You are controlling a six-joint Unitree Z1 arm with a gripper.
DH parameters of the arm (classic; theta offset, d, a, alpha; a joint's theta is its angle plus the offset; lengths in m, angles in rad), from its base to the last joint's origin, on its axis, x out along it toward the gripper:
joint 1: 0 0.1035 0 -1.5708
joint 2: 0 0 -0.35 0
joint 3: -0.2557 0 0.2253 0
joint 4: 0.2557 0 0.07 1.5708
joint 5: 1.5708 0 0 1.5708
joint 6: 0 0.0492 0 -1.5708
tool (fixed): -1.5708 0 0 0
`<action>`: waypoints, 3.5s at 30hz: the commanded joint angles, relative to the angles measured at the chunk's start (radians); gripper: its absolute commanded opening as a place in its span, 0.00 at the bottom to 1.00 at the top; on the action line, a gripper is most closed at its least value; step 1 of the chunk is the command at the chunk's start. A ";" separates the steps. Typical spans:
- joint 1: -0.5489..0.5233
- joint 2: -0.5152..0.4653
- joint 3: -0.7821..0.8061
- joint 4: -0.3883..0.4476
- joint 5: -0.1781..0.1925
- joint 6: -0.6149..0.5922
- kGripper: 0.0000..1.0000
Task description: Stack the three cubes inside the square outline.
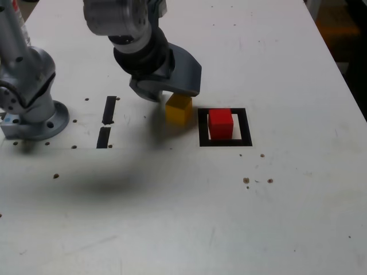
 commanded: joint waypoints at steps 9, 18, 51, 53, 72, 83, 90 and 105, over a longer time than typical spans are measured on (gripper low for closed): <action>-0.067 0.010 -0.001 0.013 0.004 -0.007 0.81; -0.090 0.085 -0.038 0.008 0.008 -0.009 0.80; -0.099 0.054 0.005 0.084 0.021 -0.108 0.23; -0.098 0.036 -0.003 0.130 0.014 -0.121 0.23; -0.099 0.006 -0.381 0.433 -0.138 -0.147 0.23; -0.099 0.116 -0.551 0.478 -0.116 -0.175 0.23; -0.099 0.182 -0.572 0.458 -0.107 -0.183 0.23; -0.099 0.248 -0.582 0.413 -0.082 -0.228 0.24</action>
